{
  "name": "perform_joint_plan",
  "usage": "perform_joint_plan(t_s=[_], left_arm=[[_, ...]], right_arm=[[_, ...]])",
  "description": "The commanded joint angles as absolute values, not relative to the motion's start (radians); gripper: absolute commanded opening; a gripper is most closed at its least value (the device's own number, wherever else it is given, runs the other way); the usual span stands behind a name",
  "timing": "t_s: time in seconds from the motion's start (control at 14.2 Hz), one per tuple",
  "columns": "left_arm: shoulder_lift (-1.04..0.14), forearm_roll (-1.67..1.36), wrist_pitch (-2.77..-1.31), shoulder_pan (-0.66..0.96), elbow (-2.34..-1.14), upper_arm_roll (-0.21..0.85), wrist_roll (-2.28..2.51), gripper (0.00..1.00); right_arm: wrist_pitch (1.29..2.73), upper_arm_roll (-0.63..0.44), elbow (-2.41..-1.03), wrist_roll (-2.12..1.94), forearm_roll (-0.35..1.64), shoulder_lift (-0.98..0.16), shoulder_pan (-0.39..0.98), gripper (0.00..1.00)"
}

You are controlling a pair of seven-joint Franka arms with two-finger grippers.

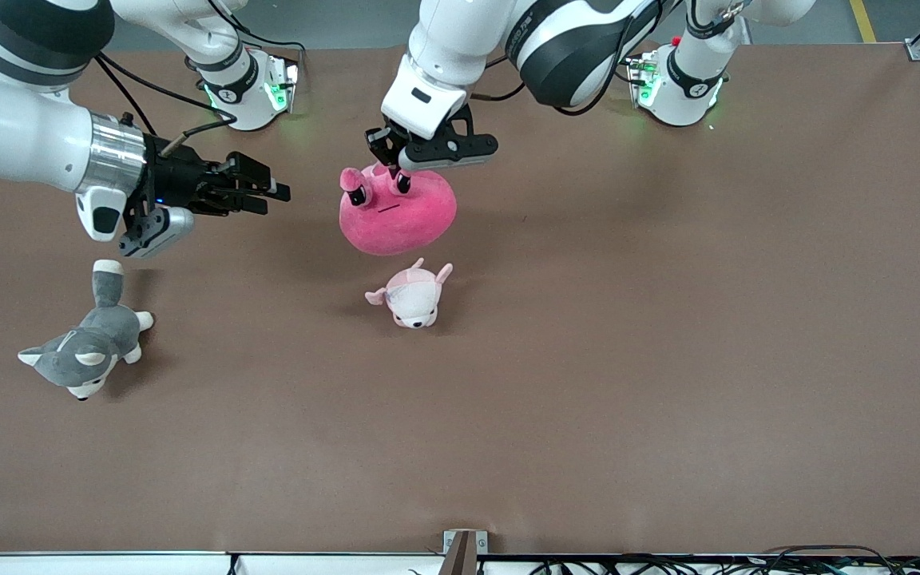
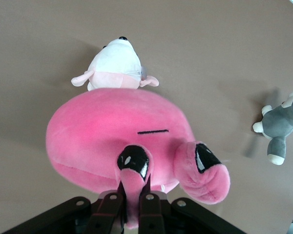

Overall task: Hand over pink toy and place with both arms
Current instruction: 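Lift the pink toy toward the middle while the right gripper approaches, then grasp the pink toy with the right gripper beside the left gripper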

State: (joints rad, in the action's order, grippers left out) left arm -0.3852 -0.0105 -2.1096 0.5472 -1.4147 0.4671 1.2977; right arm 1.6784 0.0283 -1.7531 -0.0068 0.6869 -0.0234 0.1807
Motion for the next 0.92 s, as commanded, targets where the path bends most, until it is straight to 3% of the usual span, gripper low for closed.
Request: perform_joint_plan(t_s=[0.0, 0.85], left_arm=[[-0.397, 0.014, -2.114, 0.565, -1.384, 0.460, 1.305, 0.00], [-0.391, 0.012, -2.114, 0.565, -1.384, 0.460, 1.304, 0.00]], right_arm=[[1.693, 0.020, -1.726, 0.005, 0.712, -0.054, 0.218, 0.57], [1.716, 0.018, -1.753, 0.005, 0.673, -0.074, 0.339, 0.57]])
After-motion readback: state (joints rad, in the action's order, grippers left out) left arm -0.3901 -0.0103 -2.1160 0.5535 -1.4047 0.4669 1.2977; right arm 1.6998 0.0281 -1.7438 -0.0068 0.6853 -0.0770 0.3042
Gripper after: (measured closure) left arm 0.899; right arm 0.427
